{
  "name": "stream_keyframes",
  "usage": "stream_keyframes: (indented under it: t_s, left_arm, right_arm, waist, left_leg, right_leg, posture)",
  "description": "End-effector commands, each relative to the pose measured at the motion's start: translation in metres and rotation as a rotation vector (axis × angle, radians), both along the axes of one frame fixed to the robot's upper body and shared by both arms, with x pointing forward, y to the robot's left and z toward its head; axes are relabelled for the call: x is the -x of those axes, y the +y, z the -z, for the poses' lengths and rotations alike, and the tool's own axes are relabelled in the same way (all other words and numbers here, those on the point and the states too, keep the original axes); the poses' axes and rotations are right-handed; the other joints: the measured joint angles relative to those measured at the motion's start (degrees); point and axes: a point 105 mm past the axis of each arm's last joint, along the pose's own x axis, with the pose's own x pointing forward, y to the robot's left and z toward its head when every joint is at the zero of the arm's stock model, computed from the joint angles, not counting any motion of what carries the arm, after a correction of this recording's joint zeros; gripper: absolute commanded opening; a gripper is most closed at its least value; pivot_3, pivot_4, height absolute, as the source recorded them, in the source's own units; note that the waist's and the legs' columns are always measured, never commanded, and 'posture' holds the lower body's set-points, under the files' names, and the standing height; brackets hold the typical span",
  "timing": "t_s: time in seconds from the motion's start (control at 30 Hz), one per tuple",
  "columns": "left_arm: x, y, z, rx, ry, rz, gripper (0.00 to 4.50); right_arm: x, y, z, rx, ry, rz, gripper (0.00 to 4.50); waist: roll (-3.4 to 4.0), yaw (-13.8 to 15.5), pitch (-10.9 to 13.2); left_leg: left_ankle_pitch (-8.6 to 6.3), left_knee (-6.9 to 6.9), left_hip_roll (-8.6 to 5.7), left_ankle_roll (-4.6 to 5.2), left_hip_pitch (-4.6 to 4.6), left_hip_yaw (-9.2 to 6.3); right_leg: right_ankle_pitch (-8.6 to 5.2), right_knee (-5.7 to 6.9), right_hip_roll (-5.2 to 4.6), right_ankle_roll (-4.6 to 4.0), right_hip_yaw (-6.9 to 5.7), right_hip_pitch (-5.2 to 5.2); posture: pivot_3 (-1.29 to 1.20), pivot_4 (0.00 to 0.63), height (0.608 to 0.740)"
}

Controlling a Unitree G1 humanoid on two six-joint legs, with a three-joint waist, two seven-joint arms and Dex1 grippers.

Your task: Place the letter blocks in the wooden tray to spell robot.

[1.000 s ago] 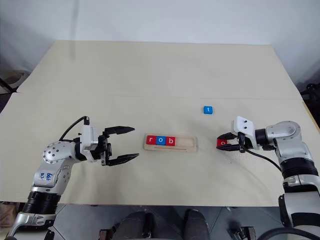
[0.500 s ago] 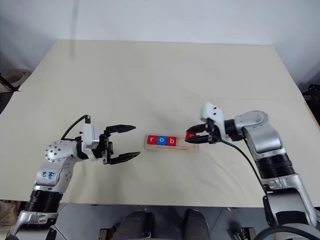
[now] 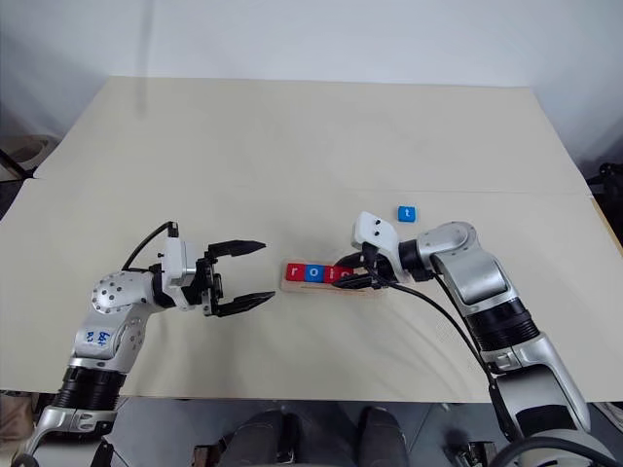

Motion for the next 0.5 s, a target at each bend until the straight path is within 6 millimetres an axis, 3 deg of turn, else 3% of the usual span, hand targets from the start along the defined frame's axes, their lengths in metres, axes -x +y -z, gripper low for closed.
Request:
stream_keyframes:
  t_s: [0.03, 0.27, 0.5]
  left_arm:
    - [0.0032, 0.0005, -0.0089, 0.005, -0.049, -0.003, 4.50]
    - [0.0038, 0.0002, -0.0094, 0.006, -0.052, -0.005, 4.50]
    - [0.0036, -0.0013, -0.0111, 0.007, -0.054, -0.002, 4.50]
  right_arm:
    - [-0.0050, -0.0014, -0.0069, 0.013, -0.044, -0.012, 1.43]
    - [-0.0107, -0.0054, -0.0059, 0.017, -0.053, 0.003, 1.43]
    - [-0.0097, -0.0051, -0.0048, 0.011, -0.052, 0.008, 3.86]
  waist:
    - [0.00, -0.05, 0.00]
    - [0.00, -0.04, 0.00]
    - [0.00, -0.06, 0.00]
  left_leg:
    - [0.00, 0.00, 0.00, 0.00, 0.00, 0.00]
    - [0.00, 0.00, 0.01, 0.00, 0.00, 0.00]
    - [0.00, 0.00, 0.01, 0.00, 0.00, 0.01]
  right_leg:
    - [0.00, 0.00, 0.00, 0.00, 0.00, 0.00]
    - [0.00, 0.00, 0.00, 0.00, 0.00, 0.00]
    - [0.00, 0.00, 0.00, 0.00, 0.00, 0.00]
  posture:
    - [0.00, 0.150, 0.740]
    - [0.00, 0.150, 0.740]
    - [0.00, 0.150, 0.740]
